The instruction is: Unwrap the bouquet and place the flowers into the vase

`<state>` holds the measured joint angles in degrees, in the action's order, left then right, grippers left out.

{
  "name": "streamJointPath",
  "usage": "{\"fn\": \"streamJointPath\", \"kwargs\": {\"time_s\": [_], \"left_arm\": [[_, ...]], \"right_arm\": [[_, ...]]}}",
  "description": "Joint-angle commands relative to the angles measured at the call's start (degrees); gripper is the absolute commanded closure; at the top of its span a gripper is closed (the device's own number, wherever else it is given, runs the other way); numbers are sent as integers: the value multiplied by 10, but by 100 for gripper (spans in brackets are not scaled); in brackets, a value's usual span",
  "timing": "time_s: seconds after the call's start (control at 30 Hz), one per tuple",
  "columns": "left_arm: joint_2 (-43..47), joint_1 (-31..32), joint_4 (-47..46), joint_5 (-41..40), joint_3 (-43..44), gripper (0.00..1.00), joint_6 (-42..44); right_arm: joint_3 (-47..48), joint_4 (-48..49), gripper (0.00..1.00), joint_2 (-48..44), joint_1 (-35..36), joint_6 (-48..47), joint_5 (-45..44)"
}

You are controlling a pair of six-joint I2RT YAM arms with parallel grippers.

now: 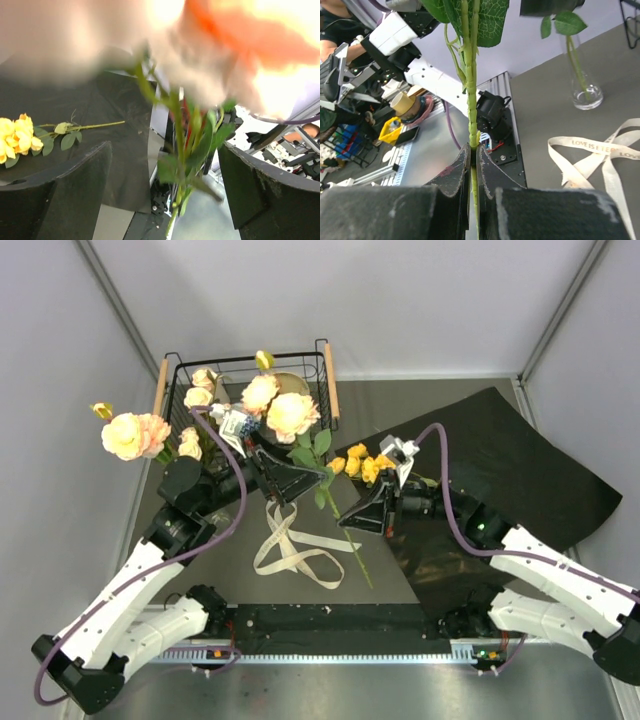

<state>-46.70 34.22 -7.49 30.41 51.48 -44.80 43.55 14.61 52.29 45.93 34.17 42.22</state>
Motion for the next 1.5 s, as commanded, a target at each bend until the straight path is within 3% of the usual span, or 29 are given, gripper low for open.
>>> {"fn": "streamJointPath", "kwargs": {"time_s": [0.0,0.07,0.27,0.3,0.6,0.63,0.73,0.77,0.8,0.87,0.9,0.93,0.97,1.17,1.33,1.47], "left_arm": [[4,1,-48,18,33,16,14],[15,1,-36,4,32,34,20],[49,1,-7,-30,25,50,37],[49,1,-11,-30,26,56,37],[27,1,-39,-4,34,62,16],[27,1,-37,-4,37,75,16],[30,1,-23,-11,52,94,28],[34,1,3,-24,59,100,45],[36,1,21,-31,67,100,58],[49,1,68,-49,89,100,95],[55,1,89,-66,96,100,109],[61,1,106,-75,115,100,137],[74,1,149,-84,127,100,152],[116,1,309,-221,267,100,294],[121,1,432,-414,369,100,409],[108,1,473,-489,408,100,469]], "right_arm": [[8,34,100,7,40,-8,-28],[11,22,100,8,43,-17,-35],[17,2,100,1,44,-38,-44],[18,2,100,2,45,-38,-42],[14,11,100,6,48,-42,-34],[14,11,100,8,50,-44,-34],[18,16,100,16,50,-53,-26],[20,9,94,18,49,-58,-26],[22,1,71,18,50,-60,-32],[20,-18,51,7,50,-74,-73],[18,-34,23,0,50,-82,-90],[17,-45,9,-16,50,-103,-106],[18,-62,1,-24,50,-117,-143],[31,-144,1,-49,49,-191,-254],[35,-144,1,-35,49,-191,-264],[37,-145,1,-18,49,-178,-267]]}}
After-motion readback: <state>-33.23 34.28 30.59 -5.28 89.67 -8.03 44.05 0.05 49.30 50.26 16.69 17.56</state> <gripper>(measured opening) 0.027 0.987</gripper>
